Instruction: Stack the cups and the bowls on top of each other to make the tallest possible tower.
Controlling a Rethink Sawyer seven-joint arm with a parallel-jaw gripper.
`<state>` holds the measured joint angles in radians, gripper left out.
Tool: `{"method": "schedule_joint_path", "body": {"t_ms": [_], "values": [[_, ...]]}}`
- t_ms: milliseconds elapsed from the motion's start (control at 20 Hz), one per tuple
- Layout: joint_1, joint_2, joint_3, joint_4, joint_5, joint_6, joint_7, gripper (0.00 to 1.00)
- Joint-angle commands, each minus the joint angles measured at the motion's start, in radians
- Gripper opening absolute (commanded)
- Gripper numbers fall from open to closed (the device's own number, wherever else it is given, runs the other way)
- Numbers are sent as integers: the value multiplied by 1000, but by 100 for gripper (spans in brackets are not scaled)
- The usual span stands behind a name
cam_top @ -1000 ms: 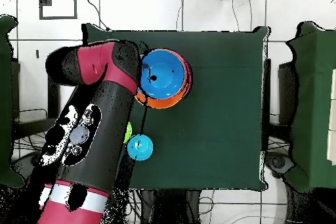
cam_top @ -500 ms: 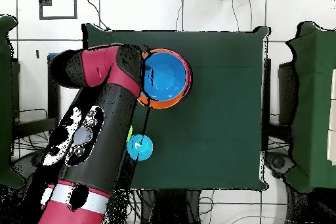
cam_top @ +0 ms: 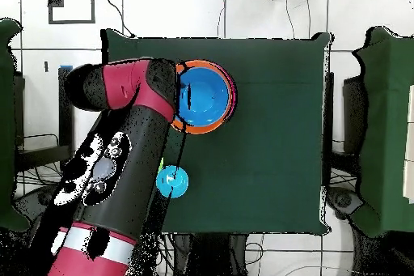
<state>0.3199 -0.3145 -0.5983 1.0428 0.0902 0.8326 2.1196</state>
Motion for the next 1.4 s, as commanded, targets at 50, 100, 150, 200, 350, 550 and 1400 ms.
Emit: {"method": "schedule_joint_path", "body": {"t_ms": [50,100,150,200,350,550,1400], "values": [[19,-3,68,85,22,-45,238,0],[20,-2,67,85,24,-46,237,0],[20,-1,67,84,26,-46,236,0],[21,-1,67,86,27,-48,237,0],[23,1,64,87,32,-49,236,0],[26,2,62,88,32,-51,234,0],[23,4,35,66,33,-17,219,100]]}}
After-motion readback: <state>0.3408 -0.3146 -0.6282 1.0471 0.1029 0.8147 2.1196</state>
